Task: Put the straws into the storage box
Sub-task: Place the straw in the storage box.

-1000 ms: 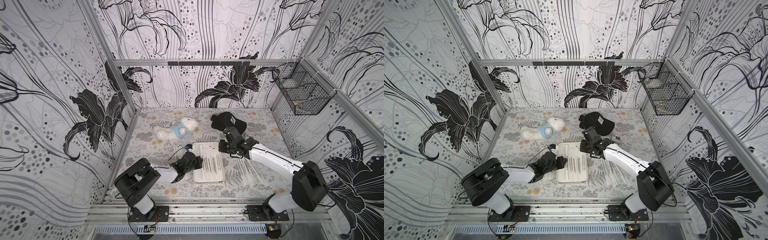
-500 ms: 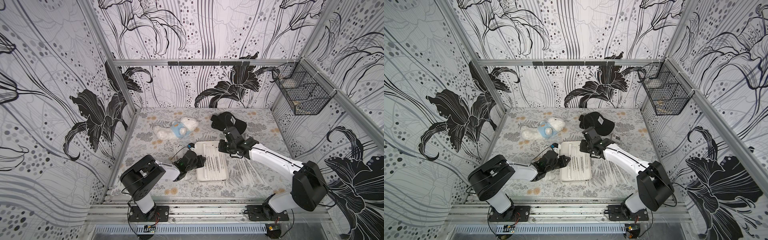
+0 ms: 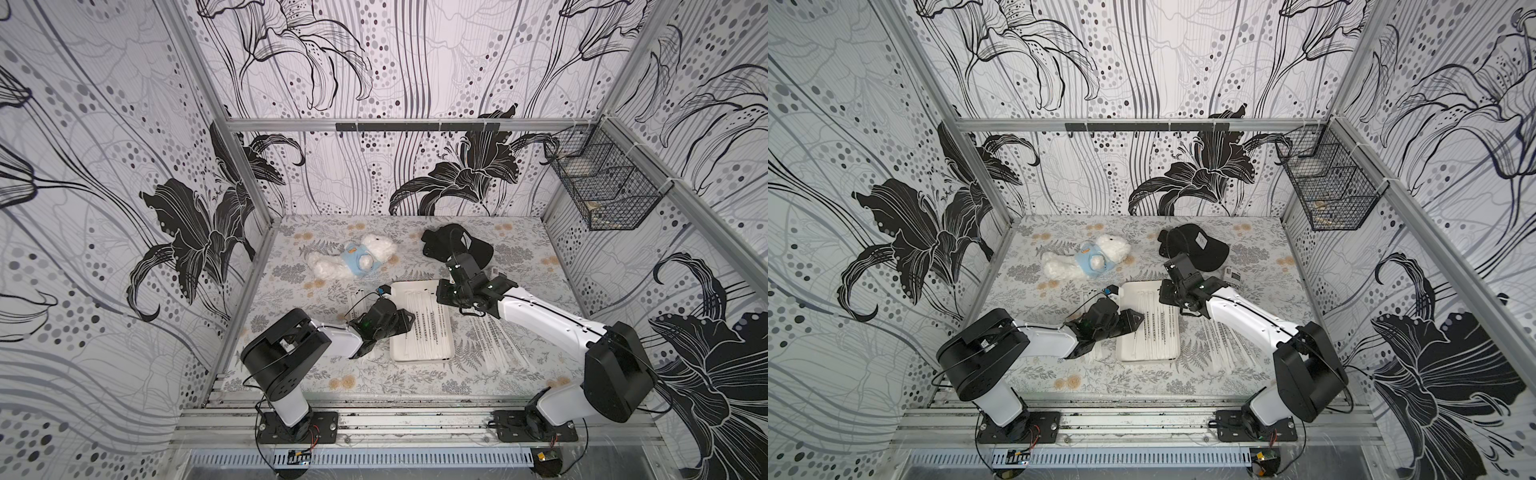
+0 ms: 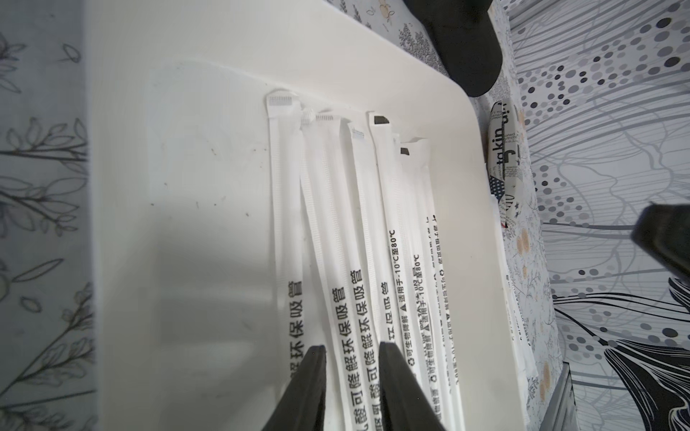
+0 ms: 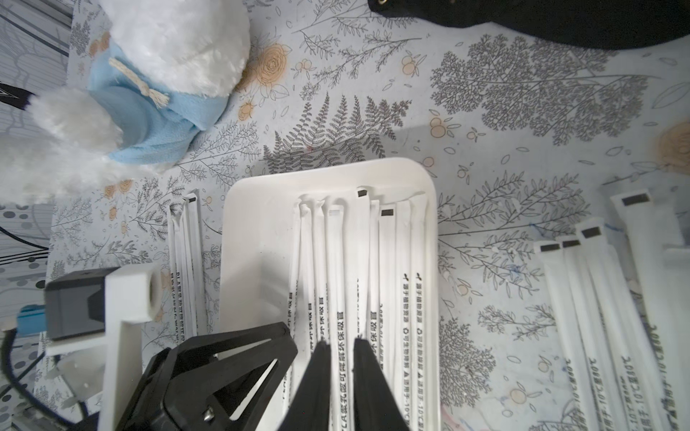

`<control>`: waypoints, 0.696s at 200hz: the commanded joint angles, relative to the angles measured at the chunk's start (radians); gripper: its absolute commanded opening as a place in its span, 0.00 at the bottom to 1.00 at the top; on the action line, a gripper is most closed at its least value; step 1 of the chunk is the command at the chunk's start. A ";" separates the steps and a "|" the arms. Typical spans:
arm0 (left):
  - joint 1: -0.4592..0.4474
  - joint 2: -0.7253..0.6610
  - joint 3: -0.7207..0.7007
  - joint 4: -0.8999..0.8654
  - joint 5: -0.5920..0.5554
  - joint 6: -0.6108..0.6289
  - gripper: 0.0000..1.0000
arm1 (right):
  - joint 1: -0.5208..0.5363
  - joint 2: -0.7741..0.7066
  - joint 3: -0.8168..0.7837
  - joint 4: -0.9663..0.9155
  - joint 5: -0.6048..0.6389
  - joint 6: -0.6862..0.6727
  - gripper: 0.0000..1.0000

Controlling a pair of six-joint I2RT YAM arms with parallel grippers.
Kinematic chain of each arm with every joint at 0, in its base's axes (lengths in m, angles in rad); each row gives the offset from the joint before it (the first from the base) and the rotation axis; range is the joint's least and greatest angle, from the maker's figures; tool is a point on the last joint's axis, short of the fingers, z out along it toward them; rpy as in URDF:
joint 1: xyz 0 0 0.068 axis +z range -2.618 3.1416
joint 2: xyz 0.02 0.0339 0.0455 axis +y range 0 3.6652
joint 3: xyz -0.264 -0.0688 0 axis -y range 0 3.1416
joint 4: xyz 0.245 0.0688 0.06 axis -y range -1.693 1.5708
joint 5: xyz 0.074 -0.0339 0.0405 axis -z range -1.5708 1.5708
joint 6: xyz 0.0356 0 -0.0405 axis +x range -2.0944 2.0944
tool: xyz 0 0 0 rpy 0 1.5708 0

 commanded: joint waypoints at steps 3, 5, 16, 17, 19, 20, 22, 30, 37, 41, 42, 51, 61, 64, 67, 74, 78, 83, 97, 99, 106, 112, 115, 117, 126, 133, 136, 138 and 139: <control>0.004 -0.081 0.024 -0.069 0.003 0.025 0.30 | 0.054 0.042 0.009 -0.040 0.015 -0.003 0.16; 0.005 -0.089 0.025 -0.073 0.003 0.026 0.30 | 0.060 0.046 0.010 -0.043 0.017 -0.001 0.16; 0.004 -0.147 0.031 -0.105 0.000 0.033 0.31 | 0.089 0.065 0.018 -0.050 0.019 0.011 0.16; 0.004 -0.152 0.031 -0.110 -0.001 0.033 0.32 | 0.091 0.067 0.019 -0.050 0.019 0.012 0.16; 0.005 -0.163 0.033 -0.118 -0.005 0.034 0.32 | 0.096 0.070 0.019 -0.048 0.017 0.015 0.16; 0.005 -0.168 0.034 -0.121 -0.007 0.036 0.32 | 0.098 0.071 0.020 -0.048 0.017 0.017 0.16; 0.006 -0.179 0.035 -0.131 -0.011 0.037 0.32 | 0.100 0.074 0.020 -0.046 0.015 0.020 0.16; 0.010 -0.218 0.039 -0.168 -0.026 0.050 0.32 | 0.119 0.087 0.022 -0.037 0.006 0.030 0.16; 0.016 -0.248 0.043 -0.200 -0.035 0.059 0.33 | 0.134 0.102 0.026 -0.030 -0.004 0.037 0.15; 0.021 -0.265 0.043 -0.219 -0.038 0.065 0.33 | 0.144 0.111 0.031 -0.026 -0.007 0.041 0.15; 0.022 -0.270 0.044 -0.224 -0.039 0.066 0.33 | 0.146 0.114 0.032 -0.026 -0.009 0.042 0.15; 0.036 -0.309 0.039 -0.263 -0.053 0.077 0.33 | 0.167 0.142 0.050 -0.024 -0.019 0.048 0.15; 0.055 -0.353 0.031 -0.317 -0.087 0.090 0.33 | 0.186 0.171 0.069 -0.015 -0.035 0.055 0.15; 0.061 -0.367 0.028 -0.332 -0.095 0.096 0.33 | 0.191 0.172 0.075 -0.009 -0.040 0.057 0.15; 0.069 -0.382 0.024 -0.346 -0.103 0.103 0.33 | 0.195 0.187 0.081 -0.005 -0.046 0.060 0.15; 0.088 -0.414 0.015 -0.378 -0.124 0.114 0.33 | 0.202 0.217 0.097 0.005 -0.057 0.064 0.15; 0.100 -0.430 0.008 -0.395 -0.137 0.120 0.33 | 0.205 0.228 0.106 0.011 -0.064 0.068 0.14; 0.115 -0.451 -0.003 -0.412 -0.150 0.128 0.32 | 0.207 0.242 0.119 0.020 -0.074 0.071 0.15; 0.173 -0.497 -0.035 -0.443 -0.162 0.145 0.33 | 0.212 0.283 0.154 0.039 -0.104 0.078 0.15; 0.181 -0.503 -0.039 -0.447 -0.162 0.148 0.33 | 0.213 0.290 0.159 0.040 -0.108 0.079 0.15; 0.207 -0.520 -0.053 -0.458 -0.164 0.157 0.33 | 0.215 0.309 0.179 0.038 -0.116 0.079 0.15; 0.225 -0.533 -0.062 -0.466 -0.164 0.165 0.33 | 0.218 0.327 0.193 0.036 -0.120 0.079 0.15; 0.234 -0.538 -0.065 -0.470 -0.165 0.169 0.33 | 0.218 0.334 0.199 0.036 -0.123 0.079 0.15; 0.241 -0.541 -0.067 -0.473 -0.164 0.171 0.33 | 0.218 0.339 0.201 0.036 -0.124 0.078 0.15; 0.260 -0.554 -0.075 -0.482 -0.163 0.180 0.33 | 0.218 0.358 0.215 0.033 -0.129 0.077 0.15; 0.271 -0.561 -0.081 -0.486 -0.163 0.186 0.34 | 0.218 0.371 0.225 0.030 -0.129 0.075 0.15; 0.274 -0.562 -0.083 -0.487 -0.161 0.188 0.34 | 0.218 0.376 0.229 0.030 -0.129 0.073 0.15; 0.276 -0.563 -0.083 -0.487 -0.161 0.189 0.34 | 0.218 0.380 0.232 0.028 -0.130 0.073 0.15; 0.277 -0.561 -0.084 -0.487 -0.161 0.190 0.34 | 0.218 0.382 0.234 0.029 -0.130 0.073 0.15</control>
